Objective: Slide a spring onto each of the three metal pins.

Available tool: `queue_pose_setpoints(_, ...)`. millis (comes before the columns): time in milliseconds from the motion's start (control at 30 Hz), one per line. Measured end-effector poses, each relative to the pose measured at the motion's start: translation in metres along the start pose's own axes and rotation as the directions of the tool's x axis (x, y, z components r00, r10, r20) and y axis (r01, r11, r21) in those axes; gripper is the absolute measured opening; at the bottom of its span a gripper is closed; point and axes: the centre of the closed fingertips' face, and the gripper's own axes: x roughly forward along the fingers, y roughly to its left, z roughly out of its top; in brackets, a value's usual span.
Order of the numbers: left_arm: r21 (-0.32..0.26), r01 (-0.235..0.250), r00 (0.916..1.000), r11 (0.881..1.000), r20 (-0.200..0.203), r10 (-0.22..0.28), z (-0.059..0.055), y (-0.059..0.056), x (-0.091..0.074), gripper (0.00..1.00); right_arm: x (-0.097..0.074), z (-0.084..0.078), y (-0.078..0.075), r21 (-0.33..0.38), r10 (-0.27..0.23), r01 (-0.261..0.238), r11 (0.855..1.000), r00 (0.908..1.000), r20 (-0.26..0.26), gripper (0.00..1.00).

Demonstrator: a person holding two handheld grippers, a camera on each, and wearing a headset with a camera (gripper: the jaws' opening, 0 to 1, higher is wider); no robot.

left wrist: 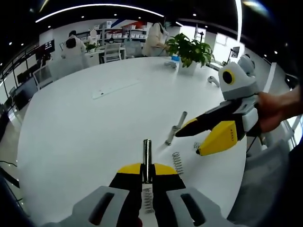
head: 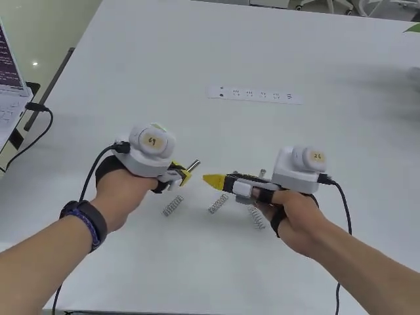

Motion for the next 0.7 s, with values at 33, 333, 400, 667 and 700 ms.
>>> queue_pose_setpoints(33, 0.002, 0.003, 1.0, 1.0, 0.003, -0.003, 0.001, -0.001, 0.0, 0.0, 0.002, 0.001, 0.001, 0.005, 0.003, -0.003, 1.0, 1.0, 0.003, 0.5)
queue_pose_setpoints(333, 0.022, 0.022, 0.9997, 1.0, 0.011, -0.023, 0.003, -0.012, -0.001, 0.0, 0.012, 0.002, 0.003, 0.046, 0.009, -0.01, 0.999, 0.9998, 0.018, 0.45)
queue_pose_setpoints(400, 0.026, 0.025, 0.9996, 0.999, 0.013, -0.026, 0.004, -0.015, -0.001, 0.0, 0.013, 0.002, 0.002, 0.056, 0.008, -0.009, 0.998, 0.9997, 0.022, 0.43)
queue_pose_setpoints(667, 0.037, 0.041, 0.9988, 0.998, 0.026, -0.041, 0.009, -0.025, -0.001, 0.0, 0.014, 0.002, 0.003, 0.073, 0.01, -0.013, 0.997, 0.9994, 0.034, 0.36)
queue_pose_setpoints(700, 0.04, 0.042, 0.9987, 0.998, 0.028, -0.043, 0.01, -0.026, -0.001, 0.0, 0.014, 0.002, 0.002, 0.077, 0.01, -0.013, 0.997, 0.9993, 0.037, 0.35)
